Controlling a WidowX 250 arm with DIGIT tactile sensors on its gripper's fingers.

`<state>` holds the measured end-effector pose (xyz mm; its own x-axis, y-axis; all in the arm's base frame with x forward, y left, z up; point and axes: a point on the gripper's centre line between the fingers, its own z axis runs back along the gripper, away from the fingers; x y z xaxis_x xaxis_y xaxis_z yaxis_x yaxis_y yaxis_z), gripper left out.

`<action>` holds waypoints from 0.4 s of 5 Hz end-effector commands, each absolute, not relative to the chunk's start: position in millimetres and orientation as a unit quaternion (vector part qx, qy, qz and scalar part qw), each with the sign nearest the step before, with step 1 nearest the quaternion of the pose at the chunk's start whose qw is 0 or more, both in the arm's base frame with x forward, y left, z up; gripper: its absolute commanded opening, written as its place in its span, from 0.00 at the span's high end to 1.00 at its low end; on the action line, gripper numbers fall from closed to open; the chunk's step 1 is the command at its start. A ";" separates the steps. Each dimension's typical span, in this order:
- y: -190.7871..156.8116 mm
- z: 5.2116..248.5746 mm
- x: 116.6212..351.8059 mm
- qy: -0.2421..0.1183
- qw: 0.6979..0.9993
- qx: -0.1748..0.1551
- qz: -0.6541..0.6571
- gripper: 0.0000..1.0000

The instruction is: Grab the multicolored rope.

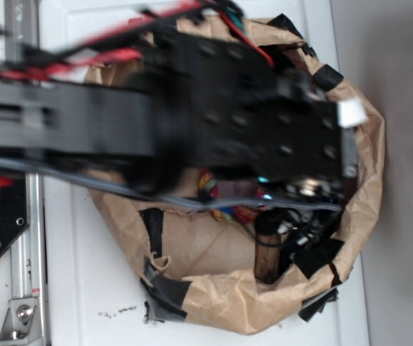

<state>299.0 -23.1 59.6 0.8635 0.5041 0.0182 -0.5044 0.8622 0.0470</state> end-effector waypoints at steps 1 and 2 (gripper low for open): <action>-34.7 51.1 321.9 -0.012 0.962 0.002 0.274 1.00; -26.4 41.3 320.4 -0.001 0.957 0.008 0.288 1.00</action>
